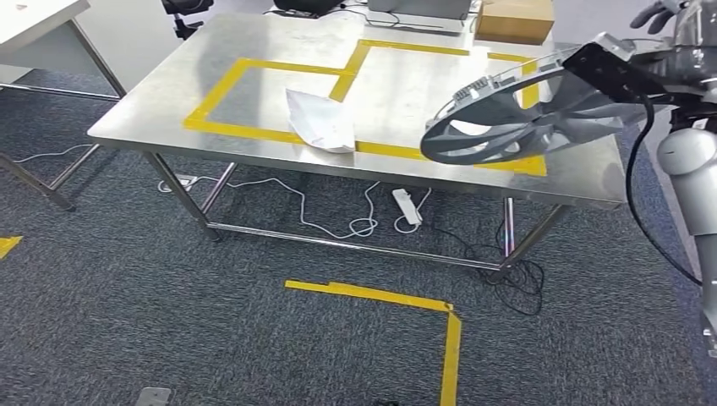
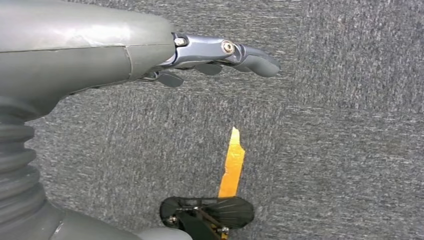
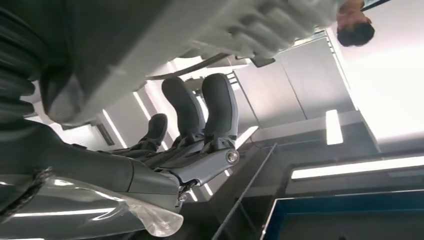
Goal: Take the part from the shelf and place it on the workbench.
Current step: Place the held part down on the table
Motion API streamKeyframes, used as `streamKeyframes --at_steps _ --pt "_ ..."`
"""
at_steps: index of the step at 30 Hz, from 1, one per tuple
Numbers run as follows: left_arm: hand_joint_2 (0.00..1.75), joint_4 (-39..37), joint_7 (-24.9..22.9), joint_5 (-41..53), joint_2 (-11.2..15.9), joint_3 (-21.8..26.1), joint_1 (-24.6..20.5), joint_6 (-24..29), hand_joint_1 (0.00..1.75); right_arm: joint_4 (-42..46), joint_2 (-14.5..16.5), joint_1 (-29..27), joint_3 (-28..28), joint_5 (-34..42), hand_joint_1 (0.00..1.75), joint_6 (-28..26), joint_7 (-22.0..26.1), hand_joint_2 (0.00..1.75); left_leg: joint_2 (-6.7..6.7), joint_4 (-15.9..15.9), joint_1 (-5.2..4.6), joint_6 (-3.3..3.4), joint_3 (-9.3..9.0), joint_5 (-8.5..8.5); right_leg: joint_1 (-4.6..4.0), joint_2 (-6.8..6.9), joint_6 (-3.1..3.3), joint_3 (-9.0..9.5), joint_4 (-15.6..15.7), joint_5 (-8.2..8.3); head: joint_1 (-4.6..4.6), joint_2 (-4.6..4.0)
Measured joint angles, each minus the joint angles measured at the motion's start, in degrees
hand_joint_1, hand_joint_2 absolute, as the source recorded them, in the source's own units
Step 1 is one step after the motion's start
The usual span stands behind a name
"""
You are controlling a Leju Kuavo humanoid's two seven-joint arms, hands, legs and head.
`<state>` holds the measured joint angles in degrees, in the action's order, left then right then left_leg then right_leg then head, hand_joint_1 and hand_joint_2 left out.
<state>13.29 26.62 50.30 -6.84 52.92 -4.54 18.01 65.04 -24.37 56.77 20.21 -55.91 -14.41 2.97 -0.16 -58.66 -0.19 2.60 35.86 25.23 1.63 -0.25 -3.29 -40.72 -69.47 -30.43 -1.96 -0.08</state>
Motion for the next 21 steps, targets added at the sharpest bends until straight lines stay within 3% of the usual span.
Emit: streamKeyframes --at_steps 2,3,6,8,9,11,13,14,17,19,21 --pt "1.75 0.0 0.01 0.05 0.01 0.0 -0.01 0.0 0.0 0.01 -0.06 0.1 -0.05 -0.03 1.75 -0.02 0.03 1.75 -0.1 -0.37 -0.15 -0.28 0.14 0.18 -0.09 0.22 0.18 3.68 7.32 2.89 0.0 -0.01" --pt "1.75 0.0 0.01 0.08 0.02 0.0 -0.01 0.0 0.0 0.01 -0.07 0.16 -0.09 -0.02 1.75 -0.04 0.04 1.75 -0.14 -0.55 -0.26 -0.53 0.29 0.23 -0.17 0.3 0.32 4.94 9.61 3.4 0.04 -0.01" --pt "1.75 0.0 0.02 0.1 0.08 0.0 0.09 0.0 0.0 -0.01 -0.09 -0.25 -0.19 -0.02 1.75 -0.13 0.01 1.75 -0.16 -0.78 -0.38 -1.2 0.56 0.25 -0.31 0.21 0.97 5.74 10.74 3.3 0.08 -0.01" --pt "1.75 0.0 0.02 0.11 0.14 0.0 0.09 0.0 0.0 -0.01 -0.11 -0.45 -0.23 -0.02 1.75 -0.16 0.02 1.75 -0.1 -2.14 -0.29 -1.82 1.04 1.37 -0.07 0.22 1.57 5.92 10.88 3.39 0.24 0.0" --pt "1.75 0.0 0.02 0.12 0.15 0.0 0.06 0.0 0.0 0.0 -0.11 -0.45 -0.23 -0.02 1.75 -0.16 0.03 1.75 -0.08 -4.37 -0.17 -2.19 1.98 2.72 0.06 0.25 1.85 6.04 10.95 3.39 0.34 0.0" --pt "1.75 0.0 0.02 0.14 0.11 0.0 0.08 0.0 0.0 0.01 -0.11 -0.47 -0.22 -0.02 1.75 -0.17 0.03 1.75 -0.04 -11.73 0.12 -2.72 5.27 6.12 0.04 0.28 2.18 6.13 10.94 3.27 0.55 0.0" --pt "1.75 0.0 0.02 0.14 0.11 0.0 0.14 0.0 0.0 0.01 -0.11 -0.63 -0.21 -0.02 1.75 -0.17 0.03 1.75 -0.03 -16.86 0.32 -2.9 7.79 7.35 0.02 0.24 2.27 6.23 10.93 3.15 0.55 0.0" --pt "1.75 0.0 0.02 0.15 0.12 0.0 0.16 0.0 0.0 0.01 -0.11 -0.71 -0.21 -0.02 1.75 -0.17 0.03 1.75 -0.03 -16.44 0.36 -2.86 7.69 6.35 0.02 0.18 2.27 6.34 10.92 3.08 0.54 0.0" --pt "1.75 0.0 0.02 0.21 0.19 0.0 0.15 0.0 0.0 0.01 -0.11 -0.77 -0.22 -0.03 1.75 -0.17 0.04 1.75 -0.05 -6.14 0.31 -2.23 3.21 0.54 -0.07 -0.03 1.92 6.73 10.89 2.7 0.54 -0.01" --pt "1.75 0.0 0.01 0.26 0.23 0.0 0.11 0.0 0.0 0.0 -0.11 -0.82 -0.24 -0.04 1.75 -0.2 0.05 1.75 -0.05 -1.71 0.12 -1.78 1.27 -0.28 -0.23 -0.18 1.41 6.58 10.87 2.58 0.49 -0.01" --pt "1.75 0.0 -0.01 0.31 0.24 0.0 0.1 0.02 0.0 -0.01 -0.13 -0.99 -0.25 -0.03 1.75 -0.25 0.09 1.75 -0.04 -0.96 -0.02 -1.35 0.94 0.25 -0.17 -0.25 0.75 6.48 11.09 2.62 0.46 0.0"
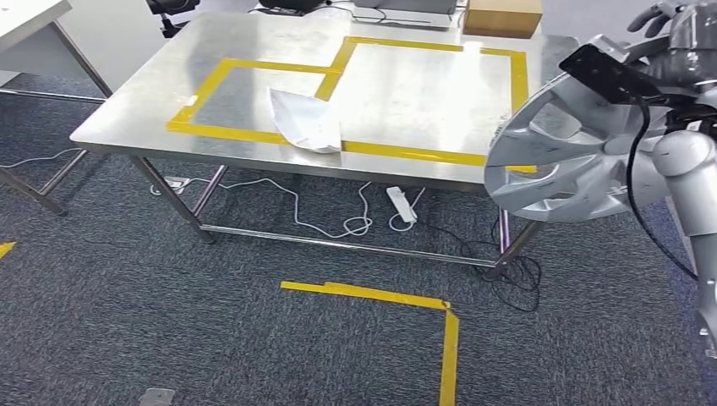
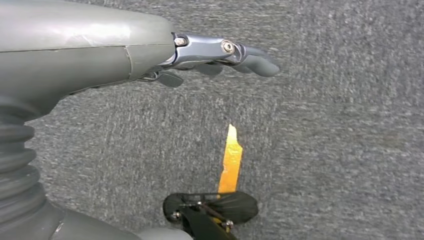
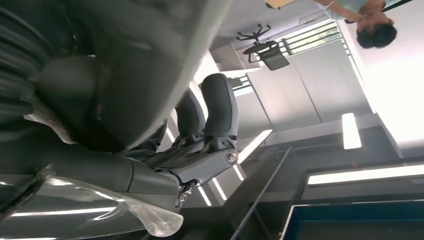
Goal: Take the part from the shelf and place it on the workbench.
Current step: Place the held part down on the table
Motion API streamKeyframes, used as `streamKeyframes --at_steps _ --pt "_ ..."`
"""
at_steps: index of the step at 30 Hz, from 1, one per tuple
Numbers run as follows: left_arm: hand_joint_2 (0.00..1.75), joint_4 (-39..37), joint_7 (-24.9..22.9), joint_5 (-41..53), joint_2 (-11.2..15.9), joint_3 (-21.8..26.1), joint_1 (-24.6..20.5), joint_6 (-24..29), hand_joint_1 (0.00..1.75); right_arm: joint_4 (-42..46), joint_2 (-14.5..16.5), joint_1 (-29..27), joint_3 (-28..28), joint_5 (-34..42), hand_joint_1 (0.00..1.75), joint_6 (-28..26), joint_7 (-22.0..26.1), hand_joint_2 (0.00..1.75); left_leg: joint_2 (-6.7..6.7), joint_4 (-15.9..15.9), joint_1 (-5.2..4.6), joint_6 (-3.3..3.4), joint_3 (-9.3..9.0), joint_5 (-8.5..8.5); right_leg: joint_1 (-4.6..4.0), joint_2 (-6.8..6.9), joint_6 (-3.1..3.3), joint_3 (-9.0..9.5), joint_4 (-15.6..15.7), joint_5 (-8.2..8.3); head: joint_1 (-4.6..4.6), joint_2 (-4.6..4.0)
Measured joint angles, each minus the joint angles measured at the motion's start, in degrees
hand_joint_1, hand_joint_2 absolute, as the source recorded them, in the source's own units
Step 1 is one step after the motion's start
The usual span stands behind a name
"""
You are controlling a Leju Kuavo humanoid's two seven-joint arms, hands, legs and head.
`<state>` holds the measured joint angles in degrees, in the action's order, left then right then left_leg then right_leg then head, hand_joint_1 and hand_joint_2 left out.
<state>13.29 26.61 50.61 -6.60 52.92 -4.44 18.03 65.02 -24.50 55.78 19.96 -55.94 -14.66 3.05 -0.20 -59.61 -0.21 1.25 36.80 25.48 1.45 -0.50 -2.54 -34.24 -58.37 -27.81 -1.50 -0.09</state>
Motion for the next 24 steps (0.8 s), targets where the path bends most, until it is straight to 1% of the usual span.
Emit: streamKeyframes --at_steps 1,2,3,4,5,6,7,8,9,10,11,12,13,14,16,17,18,19,21,22,23,24 --pt "1.75 0.0 -0.01 0.03 -0.01 0.0 0.01 0.02 0.0 -0.01 -0.03 -0.1 -0.03 0.01 1.75 -0.03 0.02 1.75 0.0 0.24 0.04 0.29 -0.13 -0.08 0.1 0.05 -0.3 -0.07 -0.04 -0.21 -0.01 0.0" --pt "1.75 0.0 -0.01 0.09 -0.03 0.0 -0.01 0.05 0.0 -0.01 -0.07 -0.13 -0.07 0.02 1.75 -0.08 0.03 1.75 0.01 0.55 0.12 0.61 -0.32 -0.18 0.14 0.09 -0.48 -0.45 -0.76 -0.84 -0.05 0.0" --pt "1.75 0.0 -0.01 0.14 -0.02 0.0 -0.04 0.08 0.0 -0.01 -0.13 -0.14 -0.1 0.03 1.75 -0.15 0.04 1.75 0.01 0.86 0.2 0.92 -0.51 -0.29 0.13 0.13 -0.57 -1.38 -2.66 -1.97 -0.13 0.01" --pt "1.75 0.0 -0.01 0.19 -0.01 0.0 -0.08 0.11 0.0 -0.01 -0.19 -0.15 -0.13 0.04 1.75 -0.22 0.07 1.75 0.01 1.0 0.23 1.13 -0.62 -0.31 0.11 0.16 -0.55 -2.98 -5.83 -3.53 -0.17 0.01" --pt "1.75 0.0 -0.01 0.23 0.01 0.0 -0.11 0.14 0.0 -0.02 -0.23 -0.24 -0.13 0.06 1.75 -0.28 0.09 1.75 0.0 1.02 0.18 1.29 -0.65 -0.27 0.06 0.15 -0.54 -5.01 -9.8 -5.16 -0.21 0.01" --pt "1.75 0.0 -0.02 0.24 0.03 0.0 -0.11 0.15 0.0 -0.03 -0.26 -0.44 -0.12 0.07 1.75 -0.33 0.11 1.75 0.0 1.01 0.13 1.4 -0.69 -0.22 0.03 0.15 -0.57 -7.01 -13.46 -6.3 -0.22 0.01" --pt "1.75 0.0 -0.02 0.25 -0.01 0.0 -0.1 0.16 0.0 -0.04 -0.27 -0.71 -0.11 0.08 1.75 -0.33 0.11 1.75 0.0 0.99 0.08 1.46 -0.77 -0.14 0.02 0.15 -0.62 -8.43 -15.73 -6.55 -0.21 0.0" --pt "1.75 0.0 -0.03 0.27 -0.05 0.0 -0.08 0.16 0.0 -0.04 -0.28 -0.96 -0.11 0.09 1.75 -0.34 0.11 1.75 -0.01 0.96 0.06 1.51 -0.89 -0.04 0.02 0.17 -0.66 -8.86 -15.8 -5.62 -0.22 0.01" --pt "1.75 0.0 -0.04 0.28 -0.1 0.0 -0.08 0.16 0.0 -0.04 -0.28 -1.09 -0.11 0.09 1.75 -0.36 0.11 1.75 -0.04 0.91 0.06 1.48 -1.08 0.11 0.04 0.22 -0.65 -8.15 -13.63 -3.7 -0.22 0.01" --pt "1.75 0.0 -0.05 0.29 -0.16 0.0 -0.09 0.16 0.0 -0.03 -0.31 -1.09 -0.11 0.09 1.75 -0.39 0.11 1.75 -0.08 0.82 0.07 1.38 -1.28 0.32 0.05 0.31 -0.64 -6.57 -9.82 -1.27 -0.23 0.02" --pt "1.75 0.0 -0.05 0.3 -0.19 0.0 -0.12 0.16 0.0 -0.03 -0.34 -0.98 -0.12 0.09 1.75 -0.46 0.11 1.75 -0.15 0.66 -0.03 1.19 -1.39 0.55 -0.01 0.41 -0.6 -4.68 -6.02 0.53 -0.22 0.02" --pt "1.75 0.0 -0.06 0.3 -0.2 0.0 -0.13 0.16 0.0 -0.03 -0.37 -0.83 -0.13 0.1 1.75 -0.54 0.11 1.75 -0.22 0.46 -0.13 0.97 -1.39 0.74 -0.08 0.46 -0.44 -3.1 -2.89 1.52 -0.21 0.02" --pt "1.75 0.0 -0.07 0.3 -0.2 0.0 -0.12 0.18 0.0 -0.03 -0.4 -0.79 -0.14 0.1 1.75 -0.6 0.11 1.75 -0.28 0.31 -0.22 0.73 -1.33 0.83 -0.19 0.47 -0.26 -2.12 -1.07 1.79 -0.16 0.02" --pt "1.75 0.0 -0.08 0.3 -0.2 0.0 -0.1 0.21 0.0 -0.03 -0.43 -0.84 -0.14 0.1 1.75 -0.64 0.1 1.75 -0.31 0.23 -0.31 0.52 -1.25 0.86 -0.31 0.42 -0.02 -1.71 -0.59 1.41 -0.13 0.02" --pt "1.75 0.0 -0.1 0.3 -0.18 0.0 -0.06 0.27 0.0 -0.02 -0.52 -1.09 -0.16 0.1 1.75 -0.63 0.09 1.75 -0.32 0.11 -0.26 0.04 -1.21 1.04 -0.21 0.34 0.55 -1.61 -0.35 1.31 -0.09 0.01" --pt "1.75 0.0 -0.1 0.3 -0.17 0.0 -0.07 0.3 0.0 -0.02 -0.57 -1.14 -0.17 0.1 1.75 -0.62 0.08 1.75 -0.29 -0.54 -0.23 -0.29 -1.0 1.58 -0.08 0.35 0.85 -1.46 -0.31 1.27 -0.04 0.01" --pt "1.75 0.0 -0.1 0.32 -0.17 0.0 -0.09 0.31 0.0 -0.01 -0.61 -1.14 -0.18 0.1 1.75 -0.62 0.09 1.75 -0.26 -2.24 -0.16 -0.65 -0.31 2.62 0.07 0.4 1.14 -1.26 -0.23 1.24 0.03 0.0" --pt "1.75 0.0 -0.1 0.34 -0.17 0.0 -0.1 0.31 0.0 -0.01 -0.61 -1.13 -0.17 0.1 1.75 -0.62 0.1 1.75 -0.21 -5.21 -0.03 -0.99 0.99 4.16 0.16 0.45 1.41 -1.03 -0.18 1.16 0.08 0.01" --pt "1.75 0.0 -0.1 0.38 -0.22 0.0 -0.06 0.32 0.0 -0.02 -0.62 -1.16 -0.14 0.04 1.75 -0.6 0.11 1.75 -0.16 -13.07 0.19 -1.39 4.77 7.3 0.15 0.49 1.71 -0.72 -0.19 0.94 0.14 0.01" --pt "1.75 0.0 -0.1 0.38 -0.23 0.0 -0.01 0.33 0.0 -0.02 -0.63 -1.22 -0.11 -0.02 1.75 -0.58 0.11 1.75 -0.16 -15.86 0.25 -1.44 6.29 7.88 0.14 0.47 1.78 -0.59 -0.19 0.84 0.13 0.01" --pt "1.75 0.0 -0.1 0.38 -0.23 0.0 0.04 0.33 0.0 -0.02 -0.65 -1.28 -0.11 -0.05 1.75 -0.58 0.11 1.75 -0.15 -16.58 0.27 -1.41 6.91 7.31 0.13 0.41 1.8 -0.45 -0.2 0.73 0.14 0.01" --pt "1.75 0.0 -0.1 0.38 -0.23 0.0 0.08 0.33 0.0 -0.02 -0.67 -1.32 -0.13 -0.07 1.75 -0.58 0.11 1.75 -0.15 -14.93 0.27 -1.27 6.39 5.64 0.13 0.31 1.76 -0.25 -0.2 0.6 0.14 0.02"
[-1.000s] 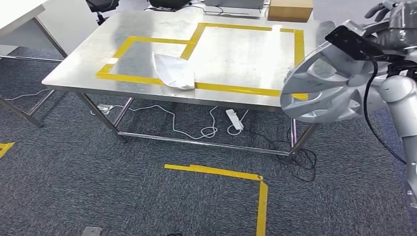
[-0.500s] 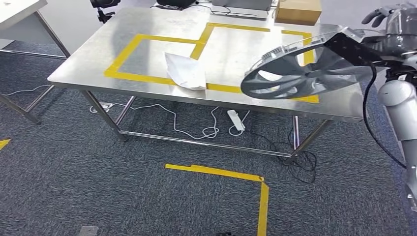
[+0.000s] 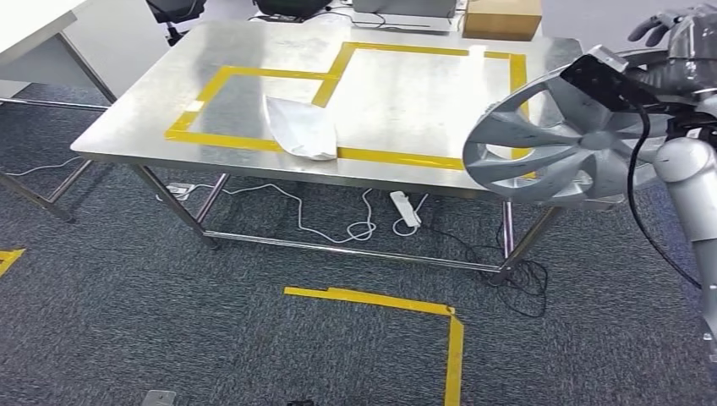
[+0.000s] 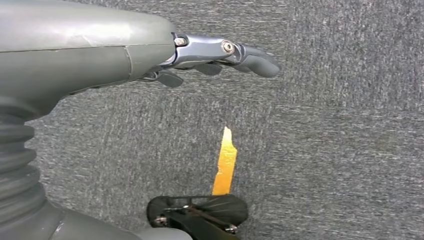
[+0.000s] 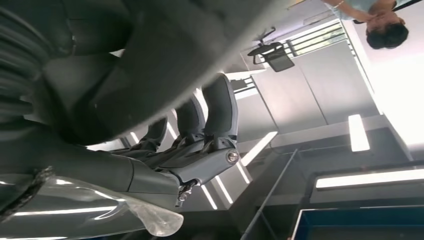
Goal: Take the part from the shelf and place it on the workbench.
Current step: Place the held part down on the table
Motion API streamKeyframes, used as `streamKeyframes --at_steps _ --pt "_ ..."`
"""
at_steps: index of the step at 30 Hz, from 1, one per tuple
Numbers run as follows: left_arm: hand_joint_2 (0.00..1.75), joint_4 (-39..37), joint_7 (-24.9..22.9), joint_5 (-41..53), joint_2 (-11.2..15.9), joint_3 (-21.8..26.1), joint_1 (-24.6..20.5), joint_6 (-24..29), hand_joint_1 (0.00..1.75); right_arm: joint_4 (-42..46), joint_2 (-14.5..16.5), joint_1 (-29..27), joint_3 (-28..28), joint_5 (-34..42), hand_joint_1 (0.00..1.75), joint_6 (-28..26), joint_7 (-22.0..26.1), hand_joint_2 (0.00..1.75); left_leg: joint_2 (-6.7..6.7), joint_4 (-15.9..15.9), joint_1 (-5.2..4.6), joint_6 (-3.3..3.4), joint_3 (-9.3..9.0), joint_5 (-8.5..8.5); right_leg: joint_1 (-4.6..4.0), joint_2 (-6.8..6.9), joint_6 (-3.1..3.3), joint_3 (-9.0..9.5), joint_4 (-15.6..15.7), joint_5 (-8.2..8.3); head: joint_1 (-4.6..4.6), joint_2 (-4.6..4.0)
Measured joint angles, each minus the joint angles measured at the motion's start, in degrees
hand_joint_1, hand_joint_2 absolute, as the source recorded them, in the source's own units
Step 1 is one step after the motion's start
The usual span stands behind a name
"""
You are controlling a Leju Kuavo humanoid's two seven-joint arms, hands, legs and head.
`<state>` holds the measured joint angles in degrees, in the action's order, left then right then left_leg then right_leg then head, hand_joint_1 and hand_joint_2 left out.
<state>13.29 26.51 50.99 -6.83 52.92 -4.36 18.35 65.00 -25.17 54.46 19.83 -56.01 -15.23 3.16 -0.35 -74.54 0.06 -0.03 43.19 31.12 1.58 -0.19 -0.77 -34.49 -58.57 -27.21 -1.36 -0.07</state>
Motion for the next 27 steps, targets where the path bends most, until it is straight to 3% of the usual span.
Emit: streamKeyframes --at_steps 2,3,5,9,14,16,17,19,20,21,25,27 --pt "1.75 0.0 0.0 0.0 0.05 0.0 0.0 0.0 0.0 0.01 -0.03 -0.02 -0.03 0.07 1.75 -0.02 0.01 1.75 -0.01 7.72 -0.13 0.63 -3.28 -4.46 -0.03 -0.23 -0.22 0.44 0.0 -0.31 -0.01 0.0" --pt "1.75 0.0 0.0 0.02 0.07 0.0 -0.03 0.01 0.0 0.01 -0.03 0.0 -0.03 0.08 1.75 -0.02 0.01 1.75 0.0 11.33 -0.26 0.97 -4.9 -5.84 -0.12 -0.37 -0.42 0.56 -0.02 -0.47 -0.02 -0.01" --pt "1.75 0.0 -0.01 0.05 0.1 0.0 -0.09 0.01 0.0 0.01 -0.04 -0.04 -0.03 0.09 1.75 -0.02 0.01 1.75 0.06 14.58 -0.51 1.39 -6.36 -6.14 -0.24 -0.5 -0.98 0.54 0.06 -0.62 -0.06 -0.01" --pt "1.75 0.0 -0.01 0.07 0.05 0.0 -0.07 0.03 0.0 0.03 -0.09 -0.18 -0.11 0.12 1.75 -0.05 0.01 1.75 0.09 16.09 -0.29 2.23 -7.09 -6.18 -0.09 -0.33 -2.18 0.17 -0.3 -1.59 -0.17 -0.02" --pt "1.75 0.0 0.0 0.07 0.02 0.0 -0.12 0.03 0.0 0.04 -0.12 -0.09 -0.17 0.14 1.75 -0.07 0.01 1.75 0.08 16.54 -0.18 2.5 -7.4 -6.32 -0.08 -0.24 -2.26 -0.56 -1.76 -2.68 -0.31 -0.02" --pt "1.75 0.0 0.0 0.07 0.08 0.0 -0.14 0.03 0.0 0.04 -0.18 0.02 -0.2 0.15 1.75 -0.07 0.01 1.75 0.07 16.52 -0.18 2.58 -7.41 -6.31 -0.1 -0.25 -2.29 -1.89 -4.48 -3.88 -0.39 -0.02" --pt "1.75 0.0 -0.01 0.07 0.07 0.0 -0.14 0.02 0.0 0.03 -0.22 -0.11 -0.22 0.16 1.75 -0.07 0.01 1.75 0.07 16.48 -0.23 2.7 -7.47 -6.21 -0.11 -0.26 -2.39 -4.11 -8.42 -5.09 -0.42 -0.02" --pt "1.75 0.0 -0.02 0.08 0.01 0.01 -0.11 0.02 0.0 0.01 -0.29 -0.38 -0.31 0.16 1.75 -0.07 0.01 1.75 0.01 16.18 -0.29 2.65 -7.95 -5.52 -0.12 -0.08 -2.5 -5.01 -7.86 -2.5 -0.45 -0.02" --pt "1.75 0.0 -0.02 0.08 -0.03 0.02 -0.11 0.02 0.0 0.0 -0.31 -0.48 -0.34 0.16 1.75 -0.07 0.01 1.75 -0.06 15.9 -0.43 2.5 -8.12 -5.11 -0.2 0.03 -2.46 -4.3 -5.59 -0.82 -0.44 -0.02" --pt "1.75 0.0 -0.03 0.09 -0.03 0.02 -0.12 0.03 0.0 0.0 -0.33 -0.39 -0.38 0.16 1.75 -0.07 0.01 1.75 -0.12 15.68 -0.52 2.21 -8.2 -4.81 -0.3 0.14 -2.22 -2.27 -1.19 1.34 -0.4 -0.02" --pt "1.75 0.01 -0.08 0.09 0.04 0.02 -0.07 0.04 0.0 0.01 -0.38 -0.56 -0.51 0.16 1.75 -0.1 -0.04 1.75 -0.13 15.18 -0.66 1.2 -8.0 -4.23 -0.35 0.13 -0.94 -1.17 0.2 0.87 -0.32 -0.01" --pt "1.75 0.01 -0.08 0.09 0.05 0.02 -0.14 0.05 0.0 0.02 -0.4 -0.55 -0.58 0.16 1.75 -0.11 -0.02 1.75 -0.08 11.84 -0.53 0.49 -6.6 -2.3 -0.05 0.22 -0.28 -0.65 0.41 0.69 -0.14 -0.01"
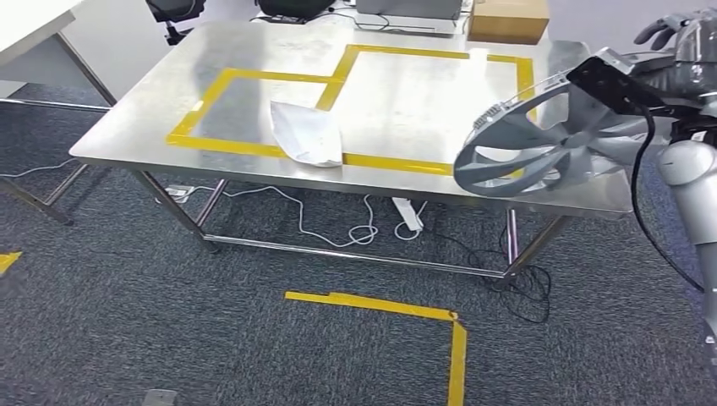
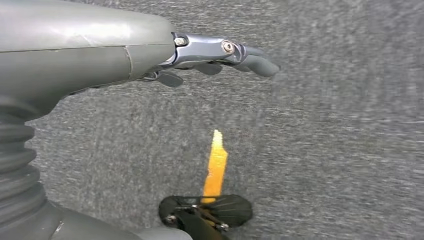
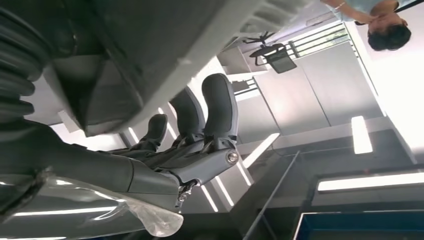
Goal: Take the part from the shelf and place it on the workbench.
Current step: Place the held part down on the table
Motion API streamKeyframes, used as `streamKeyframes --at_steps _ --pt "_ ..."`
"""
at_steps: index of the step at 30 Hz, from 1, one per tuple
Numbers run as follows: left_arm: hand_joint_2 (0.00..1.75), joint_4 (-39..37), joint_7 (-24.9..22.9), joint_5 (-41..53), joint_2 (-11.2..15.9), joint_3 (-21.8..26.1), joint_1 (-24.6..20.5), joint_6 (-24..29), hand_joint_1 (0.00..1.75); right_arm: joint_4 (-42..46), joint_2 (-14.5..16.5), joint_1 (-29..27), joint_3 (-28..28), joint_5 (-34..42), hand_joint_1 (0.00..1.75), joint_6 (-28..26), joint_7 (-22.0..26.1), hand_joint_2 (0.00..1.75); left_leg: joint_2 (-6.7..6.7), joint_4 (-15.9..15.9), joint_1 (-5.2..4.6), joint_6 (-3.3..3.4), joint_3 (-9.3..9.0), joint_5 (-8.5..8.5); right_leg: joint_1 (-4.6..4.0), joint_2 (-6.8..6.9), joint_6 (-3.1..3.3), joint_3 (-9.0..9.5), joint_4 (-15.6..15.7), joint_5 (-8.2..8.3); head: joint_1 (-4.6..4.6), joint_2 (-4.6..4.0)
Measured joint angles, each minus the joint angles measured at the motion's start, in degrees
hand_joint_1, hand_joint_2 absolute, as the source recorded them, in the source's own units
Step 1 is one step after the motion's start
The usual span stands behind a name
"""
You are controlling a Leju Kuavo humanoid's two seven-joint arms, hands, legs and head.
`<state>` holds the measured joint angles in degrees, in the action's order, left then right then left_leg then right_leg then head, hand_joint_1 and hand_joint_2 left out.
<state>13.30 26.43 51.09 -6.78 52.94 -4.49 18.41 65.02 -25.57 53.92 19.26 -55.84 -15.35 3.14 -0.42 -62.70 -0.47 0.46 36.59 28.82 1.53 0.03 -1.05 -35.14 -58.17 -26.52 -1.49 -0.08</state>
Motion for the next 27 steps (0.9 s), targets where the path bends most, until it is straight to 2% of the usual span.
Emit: streamKeyframes --at_steps 2,3,4,5,6,7,8,9,10,12,14,15,16,18,19,20,21,22,23,24,25,27 --pt "1.75 -0.01 -0.01 0.01 -0.06 0.0 0.01 -0.01 0.0 -0.01 0.0 0.01 0.01 -0.01 1.75 0.0 0.01 1.75 0.04 -7.4 0.34 -0.53 3.61 3.05 -0.03 0.07 0.44 0.42 0.01 -0.33 0.14 0.0" --pt "1.75 -0.01 0.0 0.02 -0.07 0.0 0.05 -0.01 0.0 -0.01 0.0 -0.05 0.03 -0.01 1.75 0.0 0.01 1.75 0.05 -10.76 0.48 -0.66 5.48 3.98 -0.06 0.05 0.54 0.6 0.0 -0.48 0.11 0.0" --pt "1.75 -0.01 -0.01 0.02 -0.07 0.0 0.1 -0.01 0.0 -0.02 0.0 -0.11 0.05 -0.02 1.75 0.01 0.01 1.75 0.05 -12.59 0.56 -0.71 6.68 3.94 -0.08 0.01 0.56 0.8 0.0 -0.65 0.13 -0.01" --pt "1.75 -0.01 0.0 0.02 -0.07 0.0 0.13 -0.01 0.0 -0.02 0.0 -0.15 0.05 -0.02 1.75 0.01 0.01 1.75 0.05 -12.15 0.6 -0.66 6.85 2.68 -0.09 -0.05 0.51 1.04 -0.01 -0.85 0.14 0.0" --pt "1.75 -0.01 0.0 0.02 -0.07 0.0 0.15 -0.01 0.0 -0.02 0.0 -0.15 0.05 -0.02 1.75 0.01 0.01 1.75 0.05 -9.55 0.61 -0.5 6.0 0.46 -0.08 -0.12 0.43 1.34 -0.01 -1.08 0.13 -0.01" --pt "1.75 -0.01 0.0 0.02 -0.05 0.0 0.16 -0.01 0.0 -0.02 0.0 -0.11 0.05 -0.02 1.75 0.01 0.01 1.75 0.05 -5.65 0.57 -0.23 4.53 -2.09 -0.08 -0.18 0.29 1.65 0.0 -1.32 0.14 -0.01" --pt "1.75 -0.01 0.0 0.02 -0.02 0.01 0.15 -0.01 0.0 -0.02 0.0 -0.04 0.04 -0.02 1.75 0.0 0.01 1.75 0.06 -2.05 0.45 0.09 3.01 -3.87 -0.15 -0.24 0.09 1.87 0.0 -1.56 0.13 0.0" --pt "1.75 -0.01 -0.01 0.02 0.0 0.01 0.13 0.0 0.0 -0.02 0.0 0.02 0.04 -0.02 1.75 -0.01 0.01 1.75 0.09 0.87 0.33 0.41 1.73 -4.73 -0.22 -0.32 -0.17 1.98 -0.01 -1.75 0.11 0.0" --pt "1.75 -0.01 -0.01 0.02 0.02 0.02 0.11 0.01 0.0 -0.02 0.0 0.01 0.04 -0.02 1.75 -0.01 0.01 1.75 0.11 2.44 0.19 0.66 1.01 -4.73 -0.28 -0.37 -0.48 1.98 0.02 -1.88 0.09 0.0" --pt "1.75 -0.01 -0.01 0.02 0.02 0.02 0.09 0.02 0.0 -0.02 0.0 -0.09 0.02 -0.02 1.75 -0.02 0.01 1.75 0.12 3.41 0.07 1.09 0.47 -3.94 -0.26 -0.42 -1.18 2.04 0.29 -2.02 0.08 -0.01" --pt "1.75 -0.01 0.0 0.02 -0.01 0.02 0.1 0.02 0.0 -0.02 -0.01 -0.16 -0.08 -0.02 1.75 -0.03 0.01 1.75 0.1 4.16 0.24 1.57 -0.08 -3.91 -0.16 -0.33 -1.68 1.68 -0.31 -2.75 -0.03 -0.01" --pt "1.75 0.0 0.0 0.02 0.0 0.02 0.08 0.03 0.0 -0.02 -0.01 -0.1 -0.15 -0.01 1.75 -0.04 0.01 1.75 0.1 4.57 0.36 1.81 -0.42 -3.93 -0.15 -0.31 -1.81 0.71 -2.14 -3.74 -0.12 -0.01" --pt "1.75 0.0 0.0 0.02 -0.01 0.03 0.07 0.05 0.0 -0.02 -0.02 -0.08 -0.21 -0.01 1.75 -0.04 0.01 1.75 0.1 4.78 0.41 2.04 -0.68 -3.87 -0.14 -0.3 -1.86 -1.03 -5.26 -5.12 -0.2 -0.01" --pt "1.75 -0.01 0.0 0.02 -0.03 0.03 0.04 0.07 0.0 -0.02 -0.02 -0.35 -0.25 0.0 1.75 -0.04 0.02 1.75 0.08 4.75 0.33 2.35 -0.98 -3.51 -0.16 -0.33 -2.02 -5.58 -13.0 -7.64 -0.22 0.0" --pt "1.75 -0.01 -0.01 0.02 -0.07 0.03 0.06 0.07 0.0 -0.02 -0.02 -0.65 -0.25 0.0 1.75 -0.03 0.02 1.75 0.06 4.67 0.3 2.41 -1.19 -3.25 -0.15 -0.33 -2.14 -7.29 -15.34 -7.72 -0.22 0.0" --pt "1.75 -0.01 -0.01 0.02 -0.11 0.02 0.09 0.05 0.0 -0.02 -0.02 -0.93 -0.24 0.0 1.75 -0.03 0.02 1.75 0.03 4.57 0.3 2.38 -1.45 -2.93 -0.13 -0.3 -2.23 -8.01 -15.52 -6.59 -0.23 0.0" --pt "1.75 -0.01 -0.01 0.02 -0.15 0.03 0.12 0.05 0.0 -0.02 -0.02 -1.06 -0.25 0.0 1.75 -0.03 0.02 1.75 -0.02 4.41 0.32 2.3 -1.83 -2.53 -0.09 -0.25 -2.3 -7.48 -13.23 -4.29 -0.24 -0.01" --pt "1.75 -0.01 -0.01 0.03 -0.17 0.03 0.13 0.04 0.0 -0.02 -0.02 -1.07 -0.27 0.0 1.75 -0.03 0.02 1.75 -0.08 4.26 0.35 2.14 -2.29 -2.05 -0.03 -0.15 -2.36 -6.11 -9.37 -1.64 -0.25 0.0" --pt "1.75 -0.01 -0.02 0.03 -0.17 0.04 0.12 0.04 0.0 -0.02 -0.02 -1.0 -0.27 0.01 1.75 -0.03 0.02 1.75 -0.15 4.13 0.28 1.9 -2.67 -1.6 -0.08 -0.06 -2.4 -4.41 -5.79 0.26 -0.23 0.0" --pt "1.75 -0.01 -0.04 0.04 -0.15 0.05 0.08 0.05 0.0 -0.03 -0.02 -0.86 -0.28 0.01 1.75 -0.03 0.04 1.75 -0.22 3.93 0.2 1.62 -2.89 -1.23 -0.15 0.0 -2.25 -2.84 -2.72 1.2 -0.23 0.0" --pt "1.75 -0.01 -0.06 0.04 -0.13 0.06 0.05 0.05 0.0 -0.03 -0.02 -0.8 -0.27 0.01 1.75 -0.03 0.06 1.75 -0.26 3.82 0.12 1.37 -2.96 -1.0 -0.27 0.03 -2.02 -1.89 -1.19 1.21 -0.17 0.01" --pt "1.75 -0.01 -0.09 0.07 -0.08 0.07 0.02 0.06 0.0 -0.02 -0.02 -0.82 -0.27 0.01 1.75 -0.03 0.06 1.75 -0.29 3.69 0.06 0.92 -2.95 -0.77 -0.44 -0.07 -1.27 -1.23 -0.55 0.37 -0.14 0.01"
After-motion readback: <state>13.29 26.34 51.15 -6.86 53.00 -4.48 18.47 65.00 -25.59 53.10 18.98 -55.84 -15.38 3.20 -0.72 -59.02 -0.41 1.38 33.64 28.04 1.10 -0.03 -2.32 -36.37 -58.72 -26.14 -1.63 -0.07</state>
